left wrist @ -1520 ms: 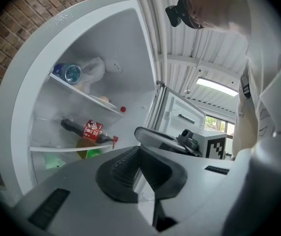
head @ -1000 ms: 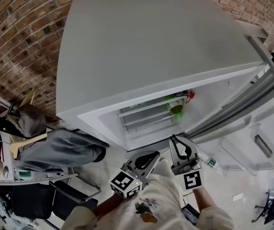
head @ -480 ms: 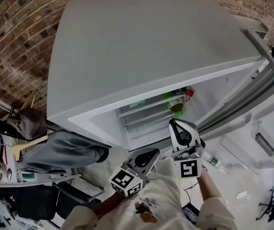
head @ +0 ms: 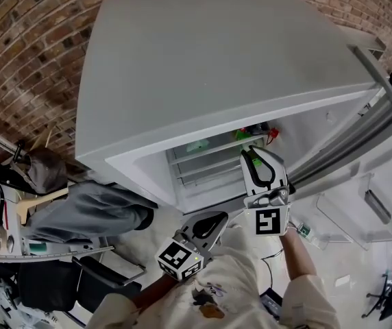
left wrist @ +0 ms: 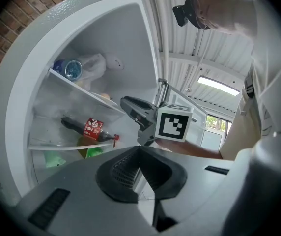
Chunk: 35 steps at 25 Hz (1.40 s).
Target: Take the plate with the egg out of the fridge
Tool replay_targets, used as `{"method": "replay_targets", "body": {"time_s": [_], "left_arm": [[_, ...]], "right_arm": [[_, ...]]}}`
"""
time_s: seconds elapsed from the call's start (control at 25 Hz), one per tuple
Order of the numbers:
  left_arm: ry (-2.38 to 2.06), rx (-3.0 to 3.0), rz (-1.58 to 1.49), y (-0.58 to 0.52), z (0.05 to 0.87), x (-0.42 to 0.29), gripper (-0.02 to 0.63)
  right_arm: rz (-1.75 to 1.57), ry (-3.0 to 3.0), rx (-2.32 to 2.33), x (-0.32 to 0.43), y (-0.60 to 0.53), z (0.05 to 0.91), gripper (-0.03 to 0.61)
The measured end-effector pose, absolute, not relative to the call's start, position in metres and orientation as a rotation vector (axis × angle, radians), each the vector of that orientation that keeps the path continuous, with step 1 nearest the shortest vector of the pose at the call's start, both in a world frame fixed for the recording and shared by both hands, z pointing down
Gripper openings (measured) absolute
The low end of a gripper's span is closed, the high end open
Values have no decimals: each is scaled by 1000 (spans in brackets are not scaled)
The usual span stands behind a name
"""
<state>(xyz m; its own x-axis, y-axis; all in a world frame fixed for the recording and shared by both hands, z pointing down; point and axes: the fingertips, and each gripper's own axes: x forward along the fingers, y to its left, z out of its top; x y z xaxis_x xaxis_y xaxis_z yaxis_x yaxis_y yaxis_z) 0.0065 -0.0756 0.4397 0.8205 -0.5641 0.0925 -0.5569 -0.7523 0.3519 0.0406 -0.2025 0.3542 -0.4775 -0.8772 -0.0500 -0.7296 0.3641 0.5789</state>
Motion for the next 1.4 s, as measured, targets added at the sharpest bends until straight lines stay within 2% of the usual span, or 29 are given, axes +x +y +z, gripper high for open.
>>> {"method": "replay_targets", "body": {"time_s": [0.32,0.52,1.4], "left_arm": [[-842,2643,-34,-65,441,5,8],[-848,2633,-40,-60,442,1,8],[-867,2623,-53,-61,442,-1,8]], "right_arm": [[-909,-2280,1431,39,-218,337,58],[-898,-2210,1384,40,-230,342,89],[-1030,-1850,1199,49,-274,361,89]]}}
